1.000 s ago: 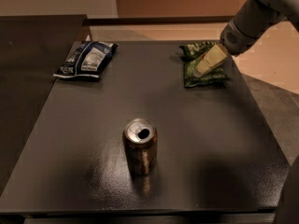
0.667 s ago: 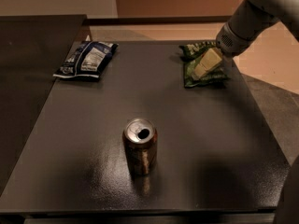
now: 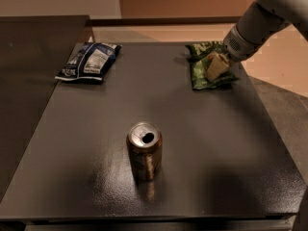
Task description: Move green jalapeno chip bag near orange can
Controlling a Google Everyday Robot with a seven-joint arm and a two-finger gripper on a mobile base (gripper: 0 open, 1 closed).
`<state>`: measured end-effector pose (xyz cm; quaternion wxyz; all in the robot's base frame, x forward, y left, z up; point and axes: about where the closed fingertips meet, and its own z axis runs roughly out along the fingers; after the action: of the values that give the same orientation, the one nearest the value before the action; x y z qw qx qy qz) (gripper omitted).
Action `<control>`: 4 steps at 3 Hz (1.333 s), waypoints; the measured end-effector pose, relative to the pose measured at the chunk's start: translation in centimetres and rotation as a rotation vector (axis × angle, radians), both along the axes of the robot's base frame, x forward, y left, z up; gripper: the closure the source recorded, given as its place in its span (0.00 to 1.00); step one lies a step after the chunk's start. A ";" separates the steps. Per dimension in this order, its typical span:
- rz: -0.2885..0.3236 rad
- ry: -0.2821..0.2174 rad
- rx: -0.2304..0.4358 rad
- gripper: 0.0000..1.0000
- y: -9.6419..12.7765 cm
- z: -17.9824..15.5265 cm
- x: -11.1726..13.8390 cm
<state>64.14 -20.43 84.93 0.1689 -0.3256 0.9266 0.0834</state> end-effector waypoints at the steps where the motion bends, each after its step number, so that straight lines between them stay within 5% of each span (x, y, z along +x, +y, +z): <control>1: 0.034 -0.022 0.035 0.88 0.1 1.3 -1.1; 2: 0.131 -0.072 0.076 1.00 0.8 3.8 -3.3; 4: 0.435 -0.148 0.123 1.00 3.2 7.9 -10.6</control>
Offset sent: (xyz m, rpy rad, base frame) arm -0.0666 0.0153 0.0779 0.1220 -0.1586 0.2943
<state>53.51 -17.25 92.82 0.2338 -0.5117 0.8130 0.1500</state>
